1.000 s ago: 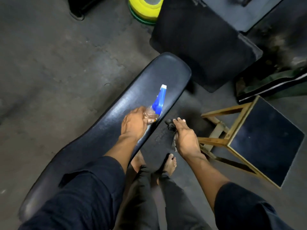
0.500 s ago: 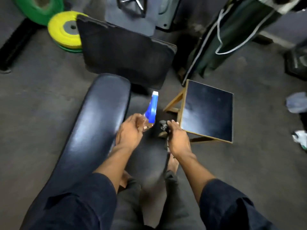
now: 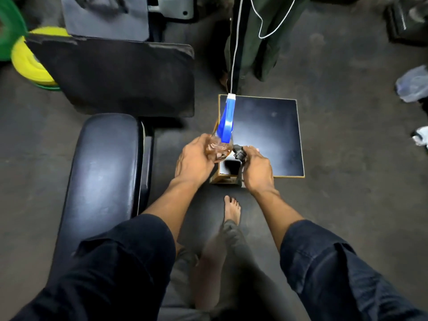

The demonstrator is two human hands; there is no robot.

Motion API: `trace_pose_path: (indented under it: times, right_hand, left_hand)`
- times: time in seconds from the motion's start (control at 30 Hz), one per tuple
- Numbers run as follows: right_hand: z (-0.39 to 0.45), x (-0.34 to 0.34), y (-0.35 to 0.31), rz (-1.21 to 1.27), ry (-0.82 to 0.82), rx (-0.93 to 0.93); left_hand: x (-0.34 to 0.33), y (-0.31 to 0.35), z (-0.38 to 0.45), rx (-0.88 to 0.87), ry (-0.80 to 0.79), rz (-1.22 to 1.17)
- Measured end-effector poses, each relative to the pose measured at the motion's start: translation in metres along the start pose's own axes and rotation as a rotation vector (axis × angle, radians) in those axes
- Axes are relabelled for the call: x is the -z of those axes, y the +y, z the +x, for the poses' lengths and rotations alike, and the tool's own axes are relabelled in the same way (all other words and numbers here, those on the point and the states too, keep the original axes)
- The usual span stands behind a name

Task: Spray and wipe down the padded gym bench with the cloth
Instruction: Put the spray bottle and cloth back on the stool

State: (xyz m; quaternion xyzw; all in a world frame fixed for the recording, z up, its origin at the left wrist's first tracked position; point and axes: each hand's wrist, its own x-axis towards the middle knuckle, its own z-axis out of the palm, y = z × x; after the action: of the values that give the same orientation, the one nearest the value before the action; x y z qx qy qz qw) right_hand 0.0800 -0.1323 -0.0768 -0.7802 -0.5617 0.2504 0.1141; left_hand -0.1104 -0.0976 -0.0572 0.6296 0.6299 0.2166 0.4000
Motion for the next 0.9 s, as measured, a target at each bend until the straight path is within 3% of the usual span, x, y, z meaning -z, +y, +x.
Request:
trace_pose_path:
  times: [0.2,0.47,0.7,0.8,0.9]
  right_hand:
    - [0.048,0.015,0.042,-0.035,-0.032,-0.070]
    - [0.105,0.018,0.069,-0.117,-0.174,-0.063]
    - [0.125,0.010,0.075,-0.174,-0.283,-0.004]
    - [0.124,0.012,0.074,-0.180,-0.322,-0.021]
    - [0.119,0.013,0.073,-0.164,-0.300,-0.015]
  left_hand:
    - [-0.043,0.016,0.037,0.054,-0.037,0.010]
    - [-0.087,0.010,0.065,0.117,0.031,-0.110]
    - [-0.097,-0.012,0.062,0.128,-0.104,-0.180]
    - [-0.088,-0.005,0.050,0.070,-0.074,-0.093]
    - [-0.084,-0.010,0.049,0.059,-0.171,0.024]
